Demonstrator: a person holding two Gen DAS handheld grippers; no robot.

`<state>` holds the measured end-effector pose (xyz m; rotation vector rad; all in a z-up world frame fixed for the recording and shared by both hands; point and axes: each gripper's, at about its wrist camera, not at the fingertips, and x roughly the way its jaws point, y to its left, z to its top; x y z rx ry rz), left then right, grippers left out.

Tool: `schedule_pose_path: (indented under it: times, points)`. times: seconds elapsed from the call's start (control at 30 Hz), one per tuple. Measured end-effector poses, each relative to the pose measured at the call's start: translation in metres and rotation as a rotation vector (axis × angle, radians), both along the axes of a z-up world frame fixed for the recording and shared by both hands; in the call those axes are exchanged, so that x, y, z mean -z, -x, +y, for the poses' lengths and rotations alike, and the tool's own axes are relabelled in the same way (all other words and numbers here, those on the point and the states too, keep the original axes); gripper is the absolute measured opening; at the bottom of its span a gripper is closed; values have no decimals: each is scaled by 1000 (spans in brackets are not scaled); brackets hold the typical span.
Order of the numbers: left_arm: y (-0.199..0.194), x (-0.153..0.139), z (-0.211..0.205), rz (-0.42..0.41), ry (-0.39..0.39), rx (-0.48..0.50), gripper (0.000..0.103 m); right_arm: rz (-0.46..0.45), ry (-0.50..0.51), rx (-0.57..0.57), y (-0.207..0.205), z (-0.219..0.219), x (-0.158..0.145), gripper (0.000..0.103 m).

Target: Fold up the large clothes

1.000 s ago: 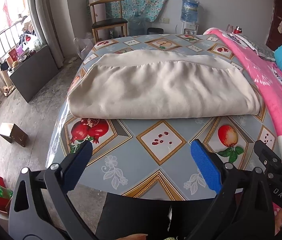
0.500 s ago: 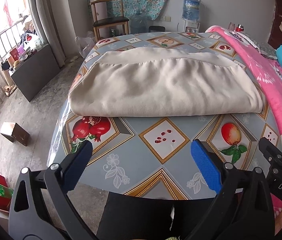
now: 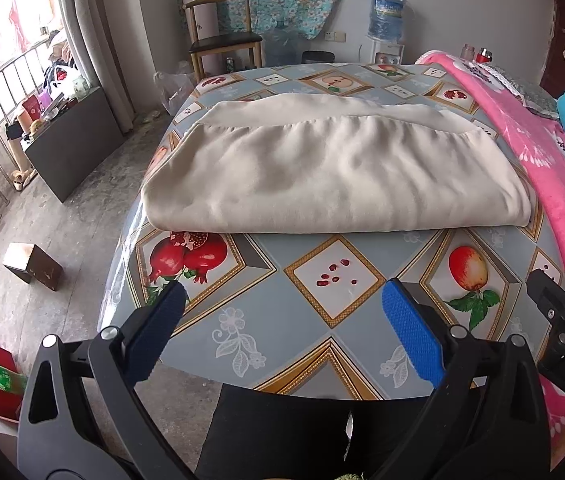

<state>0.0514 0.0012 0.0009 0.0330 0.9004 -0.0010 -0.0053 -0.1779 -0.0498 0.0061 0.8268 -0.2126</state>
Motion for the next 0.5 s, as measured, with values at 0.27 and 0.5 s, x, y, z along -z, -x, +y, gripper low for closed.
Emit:
schedule_pose_path:
  times: [0.27, 0.5]
  points:
    - [-1, 1, 1, 3, -2, -3, 95, 0, 0, 2, 0, 1, -1, 97]
    - [-1, 0, 1, -1, -5, 0, 95, -1, 1, 1, 0, 1, -1, 97]
